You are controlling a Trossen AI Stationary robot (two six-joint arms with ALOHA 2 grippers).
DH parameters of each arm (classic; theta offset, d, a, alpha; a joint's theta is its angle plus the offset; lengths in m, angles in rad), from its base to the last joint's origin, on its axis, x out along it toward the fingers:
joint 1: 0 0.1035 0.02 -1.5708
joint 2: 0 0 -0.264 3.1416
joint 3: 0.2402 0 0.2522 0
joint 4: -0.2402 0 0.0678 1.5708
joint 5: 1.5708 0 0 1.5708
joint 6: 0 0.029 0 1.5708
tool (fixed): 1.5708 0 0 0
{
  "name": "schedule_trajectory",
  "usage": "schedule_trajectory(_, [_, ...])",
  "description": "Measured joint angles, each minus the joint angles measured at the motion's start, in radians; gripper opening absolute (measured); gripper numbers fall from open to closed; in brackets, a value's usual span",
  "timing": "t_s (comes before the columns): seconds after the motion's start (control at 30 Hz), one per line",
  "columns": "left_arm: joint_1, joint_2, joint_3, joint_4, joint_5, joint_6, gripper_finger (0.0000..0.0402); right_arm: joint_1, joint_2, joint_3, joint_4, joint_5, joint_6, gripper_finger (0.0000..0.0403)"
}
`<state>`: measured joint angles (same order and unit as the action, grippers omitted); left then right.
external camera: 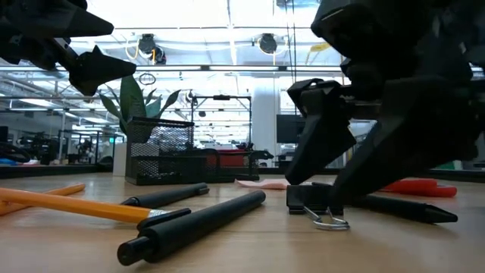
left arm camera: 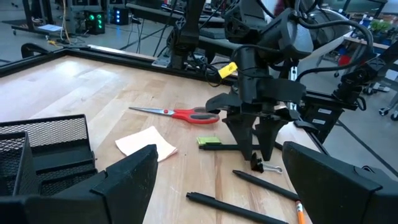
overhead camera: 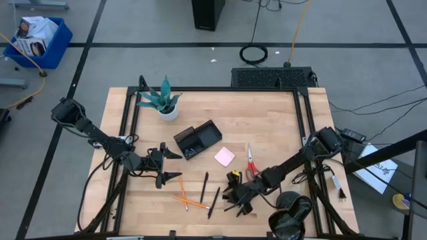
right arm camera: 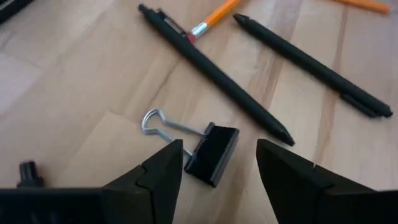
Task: Pick and place office supplies into organizer
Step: Put the black binder clip into the black desk organizer
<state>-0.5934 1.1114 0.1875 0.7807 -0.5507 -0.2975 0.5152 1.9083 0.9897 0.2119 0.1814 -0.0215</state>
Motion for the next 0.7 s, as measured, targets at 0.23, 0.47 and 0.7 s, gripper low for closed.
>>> schedule_trajectory(0.23, [0.000, 0.000, 0.000, -0.009, 0.000, -0.001, 0.0349, 0.012, -0.002, 0.000, -0.017, -0.004, 0.116, 0.0189])
schedule_trajectory(0.47, [0.000, 0.000, 0.000, -0.008, 0.000, -0.011, 0.0349, 0.010, -0.002, 0.000, 0.040, 0.000, 0.221, 0.0189])
schedule_trajectory(0.7, [0.004, 0.000, 0.000, 0.013, -0.001, 0.007, 0.0349, 0.000, -0.002, 0.001, 0.315, -0.005, 0.497, 0.0185])
